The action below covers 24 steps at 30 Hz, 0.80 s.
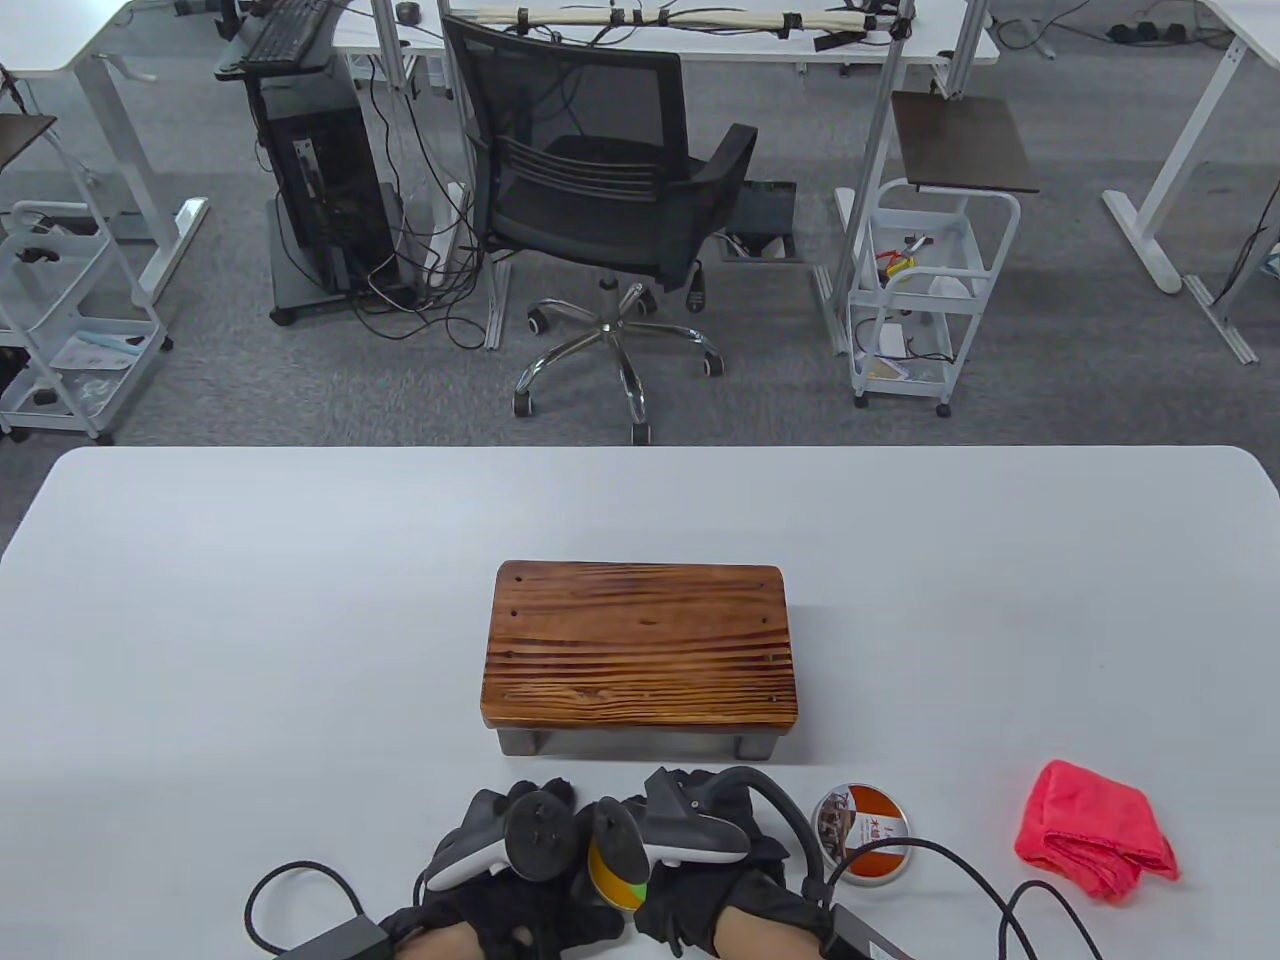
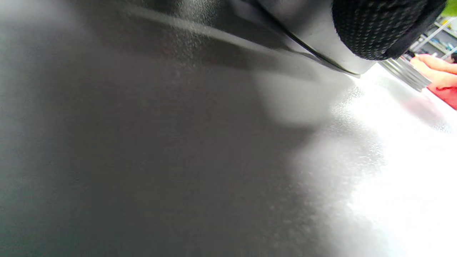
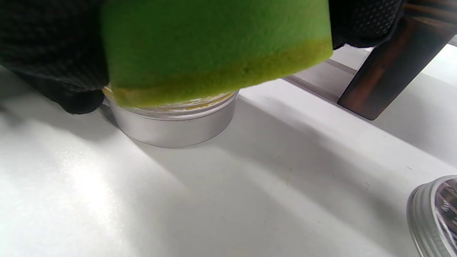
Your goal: Dip and apply wood wax on stool
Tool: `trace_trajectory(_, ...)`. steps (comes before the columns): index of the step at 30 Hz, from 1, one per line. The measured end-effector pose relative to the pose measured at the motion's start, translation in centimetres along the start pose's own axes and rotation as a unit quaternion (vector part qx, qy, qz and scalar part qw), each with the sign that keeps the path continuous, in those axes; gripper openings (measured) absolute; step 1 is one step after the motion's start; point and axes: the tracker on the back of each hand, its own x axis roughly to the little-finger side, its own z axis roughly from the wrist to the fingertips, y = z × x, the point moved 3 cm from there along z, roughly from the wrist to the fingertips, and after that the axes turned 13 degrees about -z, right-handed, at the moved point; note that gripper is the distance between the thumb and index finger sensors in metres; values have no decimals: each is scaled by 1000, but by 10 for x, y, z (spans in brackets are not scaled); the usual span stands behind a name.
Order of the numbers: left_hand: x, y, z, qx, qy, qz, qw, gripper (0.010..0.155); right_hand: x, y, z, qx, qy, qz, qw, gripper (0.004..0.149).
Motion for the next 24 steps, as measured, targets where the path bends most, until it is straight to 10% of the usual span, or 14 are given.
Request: trace_trajectory(24,0,0,2,1,0,2,1000,95,-1,-2,13,26,-55,112,992,88)
